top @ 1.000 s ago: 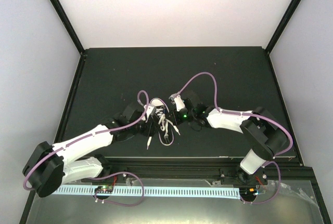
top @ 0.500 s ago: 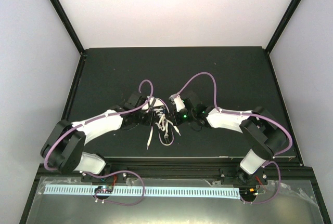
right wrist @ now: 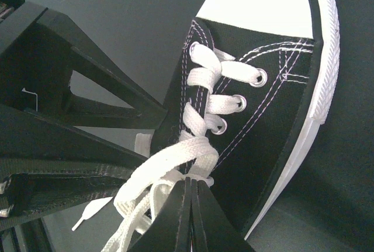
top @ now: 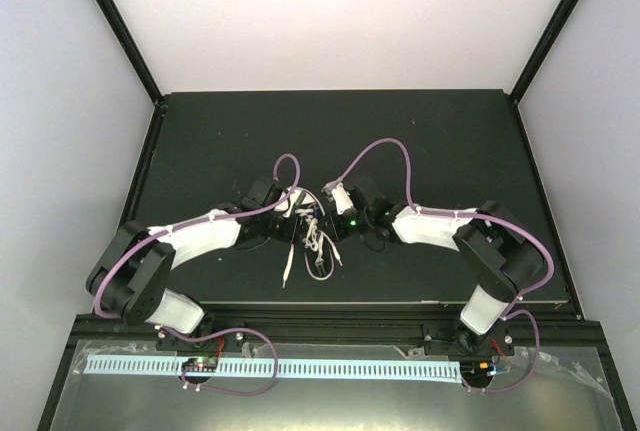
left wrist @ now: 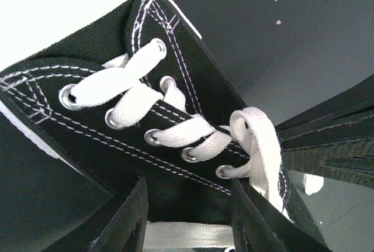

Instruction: Tie the shoes

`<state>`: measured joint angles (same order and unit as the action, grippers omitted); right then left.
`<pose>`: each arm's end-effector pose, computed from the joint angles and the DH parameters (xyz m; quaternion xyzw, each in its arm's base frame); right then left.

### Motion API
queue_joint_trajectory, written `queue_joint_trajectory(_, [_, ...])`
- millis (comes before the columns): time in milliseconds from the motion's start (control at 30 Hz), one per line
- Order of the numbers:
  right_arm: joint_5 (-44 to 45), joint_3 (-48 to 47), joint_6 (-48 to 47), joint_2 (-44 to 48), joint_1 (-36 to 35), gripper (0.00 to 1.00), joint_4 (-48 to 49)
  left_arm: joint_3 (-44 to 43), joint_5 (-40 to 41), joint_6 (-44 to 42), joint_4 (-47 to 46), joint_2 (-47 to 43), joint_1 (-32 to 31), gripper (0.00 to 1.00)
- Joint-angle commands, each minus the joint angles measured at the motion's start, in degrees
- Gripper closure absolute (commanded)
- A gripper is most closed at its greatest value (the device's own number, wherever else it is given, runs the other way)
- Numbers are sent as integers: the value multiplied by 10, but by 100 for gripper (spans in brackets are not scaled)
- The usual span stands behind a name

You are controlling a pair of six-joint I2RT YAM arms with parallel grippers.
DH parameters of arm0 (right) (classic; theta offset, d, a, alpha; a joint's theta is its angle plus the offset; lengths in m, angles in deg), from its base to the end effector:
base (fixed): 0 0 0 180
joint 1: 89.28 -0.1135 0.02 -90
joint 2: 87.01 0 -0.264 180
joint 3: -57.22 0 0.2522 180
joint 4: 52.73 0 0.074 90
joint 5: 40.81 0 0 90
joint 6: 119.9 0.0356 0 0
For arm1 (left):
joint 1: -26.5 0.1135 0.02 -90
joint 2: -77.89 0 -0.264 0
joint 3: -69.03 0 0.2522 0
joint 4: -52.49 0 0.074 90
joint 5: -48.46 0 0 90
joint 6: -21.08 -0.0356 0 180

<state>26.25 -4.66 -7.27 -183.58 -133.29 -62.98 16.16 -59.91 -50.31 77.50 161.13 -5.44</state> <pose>0.2300 0.2415 0.1568 -0.2428 0.8754 0.3598 0.2129 0.2213 -0.1512 0.1595 0.1566 0.9306 -0.2632 0.2005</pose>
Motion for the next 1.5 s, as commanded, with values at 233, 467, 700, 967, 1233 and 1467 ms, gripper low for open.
queue_joint_trajectory(233, [3,-18,-11,-11,-2,99,0,16,-16,8,-46,-27,7,61])
queue_joint_trajectory(467, [-1,-20,-13,-13,-2,98,0,26,-21,19,-64,-36,8,61])
queue_joint_trajectory(700, [-1,-20,-15,-13,-2,98,-2,30,-18,27,-68,-34,9,61])
queue_joint_trajectory(967, [0,-18,-15,-13,-2,98,-3,42,-18,40,-89,-49,9,61])
queue_joint_trajectory(1233, [-1,-19,-14,-13,-2,98,-3,52,-39,41,-105,-52,8,60])
queue_joint_trajectory(1467, [-1,-20,-14,-15,-2,98,-4,60,-33,46,-107,-62,9,61])
